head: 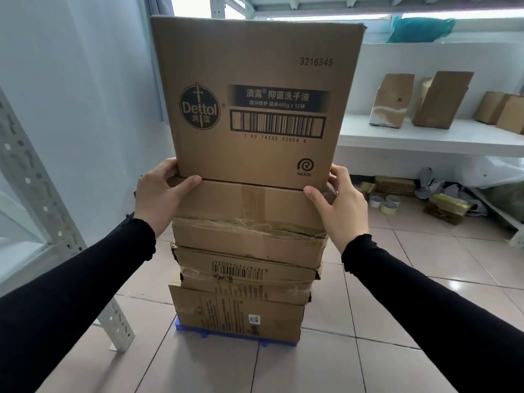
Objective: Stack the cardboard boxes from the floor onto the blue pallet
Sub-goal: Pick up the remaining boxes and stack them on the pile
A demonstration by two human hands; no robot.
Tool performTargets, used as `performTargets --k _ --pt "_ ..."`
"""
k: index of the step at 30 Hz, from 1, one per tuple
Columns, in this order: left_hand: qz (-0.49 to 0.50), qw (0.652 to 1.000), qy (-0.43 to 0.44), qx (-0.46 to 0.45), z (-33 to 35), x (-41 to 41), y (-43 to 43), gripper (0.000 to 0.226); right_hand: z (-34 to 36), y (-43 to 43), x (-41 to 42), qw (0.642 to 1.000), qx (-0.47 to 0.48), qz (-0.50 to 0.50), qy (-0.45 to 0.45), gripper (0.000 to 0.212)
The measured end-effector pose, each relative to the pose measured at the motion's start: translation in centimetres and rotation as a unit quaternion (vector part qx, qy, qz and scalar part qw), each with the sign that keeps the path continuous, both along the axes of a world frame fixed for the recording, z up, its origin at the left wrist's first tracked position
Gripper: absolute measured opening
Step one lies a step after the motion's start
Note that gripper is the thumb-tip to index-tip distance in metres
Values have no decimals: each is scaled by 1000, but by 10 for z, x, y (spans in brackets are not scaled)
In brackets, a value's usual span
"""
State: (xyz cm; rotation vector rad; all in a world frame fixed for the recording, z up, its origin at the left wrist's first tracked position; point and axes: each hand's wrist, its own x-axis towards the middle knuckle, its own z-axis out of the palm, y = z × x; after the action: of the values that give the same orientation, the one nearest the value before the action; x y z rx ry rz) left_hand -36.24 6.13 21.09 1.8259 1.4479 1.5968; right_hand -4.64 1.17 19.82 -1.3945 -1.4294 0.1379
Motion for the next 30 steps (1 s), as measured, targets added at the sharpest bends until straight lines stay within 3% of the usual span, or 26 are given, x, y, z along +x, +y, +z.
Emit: performTargets --k 6,10,13,16,18,22,30 --pt "-15 1000 14 -5 -9 -10 8 60 -3 4 5 1000 -10 23 8 59" --pt "-16 999 -8 -32 -34 -27 7 85 -25 1 15 997 -26 47 59 83" --pt "9 995 1 -99 -65 -35 -1 96 -54 -5 19 990 -76 62 98 102" --pt "24 982 32 -186 -97 -35 -8 92 -86 -8 19 980 -147 75 113 111" --pt "0 976 36 -214 -112 -30 -12 83 -105 -9 16 968 -197 96 118 106" --pt "1 977 65 -203 -132 -24 -11 62 -133 -11 9 952 -235 125 152 72" --pt "28 982 59 -175 -148 -28 -4 54 -144 -6 4 968 -201 89 122 64"
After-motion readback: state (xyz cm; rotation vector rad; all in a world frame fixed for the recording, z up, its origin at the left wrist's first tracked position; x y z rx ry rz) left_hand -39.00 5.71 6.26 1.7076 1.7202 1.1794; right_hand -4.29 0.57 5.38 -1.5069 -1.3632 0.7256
